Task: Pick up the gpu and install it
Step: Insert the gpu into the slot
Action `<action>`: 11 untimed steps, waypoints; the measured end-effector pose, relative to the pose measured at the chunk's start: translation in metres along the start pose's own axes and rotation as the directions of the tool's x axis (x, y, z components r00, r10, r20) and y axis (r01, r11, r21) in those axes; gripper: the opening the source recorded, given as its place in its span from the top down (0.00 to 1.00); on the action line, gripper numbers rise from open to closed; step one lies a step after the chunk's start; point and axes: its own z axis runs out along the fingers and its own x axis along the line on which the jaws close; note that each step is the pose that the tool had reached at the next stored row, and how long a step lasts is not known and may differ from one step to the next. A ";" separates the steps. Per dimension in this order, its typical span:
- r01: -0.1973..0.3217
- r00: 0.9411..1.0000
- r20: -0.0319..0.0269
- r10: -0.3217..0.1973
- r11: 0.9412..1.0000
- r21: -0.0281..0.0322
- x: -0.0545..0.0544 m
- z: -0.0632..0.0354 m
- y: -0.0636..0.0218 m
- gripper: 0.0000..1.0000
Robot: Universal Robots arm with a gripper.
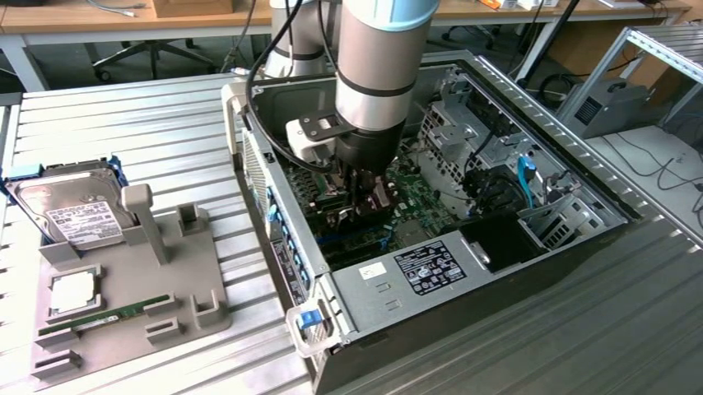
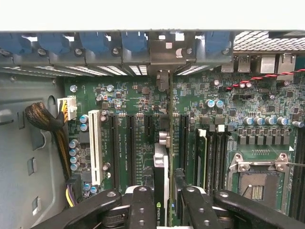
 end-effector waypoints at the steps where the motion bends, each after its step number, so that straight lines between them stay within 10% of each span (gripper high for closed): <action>1: 0.000 1.000 0.000 0.000 1.000 0.000 0.000 0.0002 0.0000 0.74; 11: 0.000 1.000 0.000 0.000 1.000 0.000 0.000 0.0025 0.0002 0.74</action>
